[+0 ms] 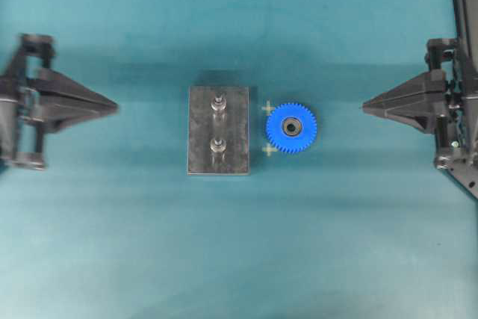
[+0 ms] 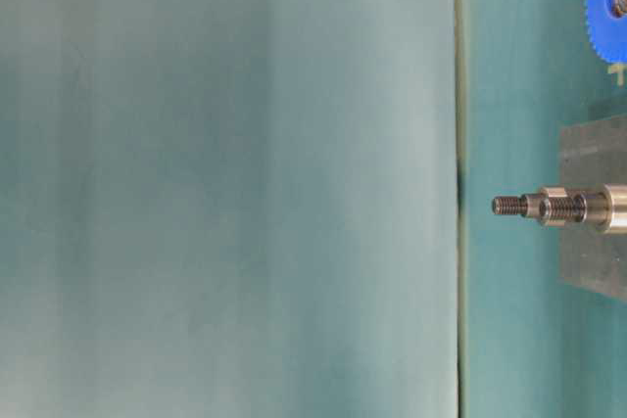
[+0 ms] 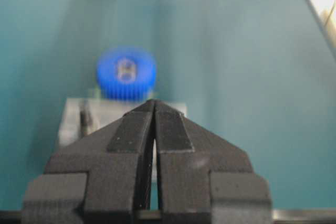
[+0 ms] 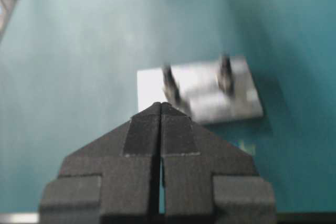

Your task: Fit the large gear onto the shaft.

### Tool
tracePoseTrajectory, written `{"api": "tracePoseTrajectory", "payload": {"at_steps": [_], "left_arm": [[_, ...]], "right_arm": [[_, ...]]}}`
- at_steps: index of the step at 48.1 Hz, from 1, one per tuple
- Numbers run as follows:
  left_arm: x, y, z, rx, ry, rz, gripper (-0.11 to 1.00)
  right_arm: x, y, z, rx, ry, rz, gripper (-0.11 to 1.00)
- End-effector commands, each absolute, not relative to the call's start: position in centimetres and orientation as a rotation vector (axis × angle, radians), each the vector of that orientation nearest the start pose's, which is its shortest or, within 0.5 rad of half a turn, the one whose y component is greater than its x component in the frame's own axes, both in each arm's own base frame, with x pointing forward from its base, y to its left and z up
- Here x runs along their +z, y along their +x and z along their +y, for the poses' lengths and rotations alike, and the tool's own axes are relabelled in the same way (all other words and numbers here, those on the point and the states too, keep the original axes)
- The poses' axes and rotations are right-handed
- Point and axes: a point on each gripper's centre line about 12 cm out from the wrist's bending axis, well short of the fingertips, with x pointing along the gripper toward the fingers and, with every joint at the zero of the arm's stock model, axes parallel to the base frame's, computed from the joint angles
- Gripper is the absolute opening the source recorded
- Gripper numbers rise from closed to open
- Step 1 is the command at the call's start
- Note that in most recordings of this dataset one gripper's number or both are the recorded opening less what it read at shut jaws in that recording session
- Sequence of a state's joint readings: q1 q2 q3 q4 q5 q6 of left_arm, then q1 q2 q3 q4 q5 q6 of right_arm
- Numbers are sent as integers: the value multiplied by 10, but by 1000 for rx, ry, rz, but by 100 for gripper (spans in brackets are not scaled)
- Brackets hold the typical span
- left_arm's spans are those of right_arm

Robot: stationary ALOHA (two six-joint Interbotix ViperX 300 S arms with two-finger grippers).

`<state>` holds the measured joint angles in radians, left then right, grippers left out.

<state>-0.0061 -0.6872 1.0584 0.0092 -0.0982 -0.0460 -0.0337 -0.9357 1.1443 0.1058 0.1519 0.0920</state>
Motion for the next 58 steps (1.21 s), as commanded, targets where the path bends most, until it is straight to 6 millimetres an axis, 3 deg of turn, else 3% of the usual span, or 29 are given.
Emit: {"api": "tracePoseTrajectory", "payload": {"at_steps": [1, 11, 26, 32, 40, 44, 58], "left_arm": [[259, 257, -2, -2, -37, 308, 0], [249, 258, -2, 0, -27, 407, 0], [229, 272, -2, -4, 0, 561, 0], [224, 280, -2, -6, 9, 583, 0], [222, 287, -2, -6, 9, 598, 0], [221, 288, -2, -5, 6, 604, 0], [222, 290, -1, 5, -19, 598, 0]], "right_arm": [[248, 203, -10, -83, 225, 450, -2], [233, 212, -22, -143, 224, 677, -2], [211, 257, -32, -179, 259, 883, 2], [201, 274, -38, -193, 270, 938, 23], [184, 293, -42, -202, 279, 1033, 73], [177, 302, -46, -208, 283, 1067, 92], [149, 332, -57, -230, 307, 1193, 92]]}}
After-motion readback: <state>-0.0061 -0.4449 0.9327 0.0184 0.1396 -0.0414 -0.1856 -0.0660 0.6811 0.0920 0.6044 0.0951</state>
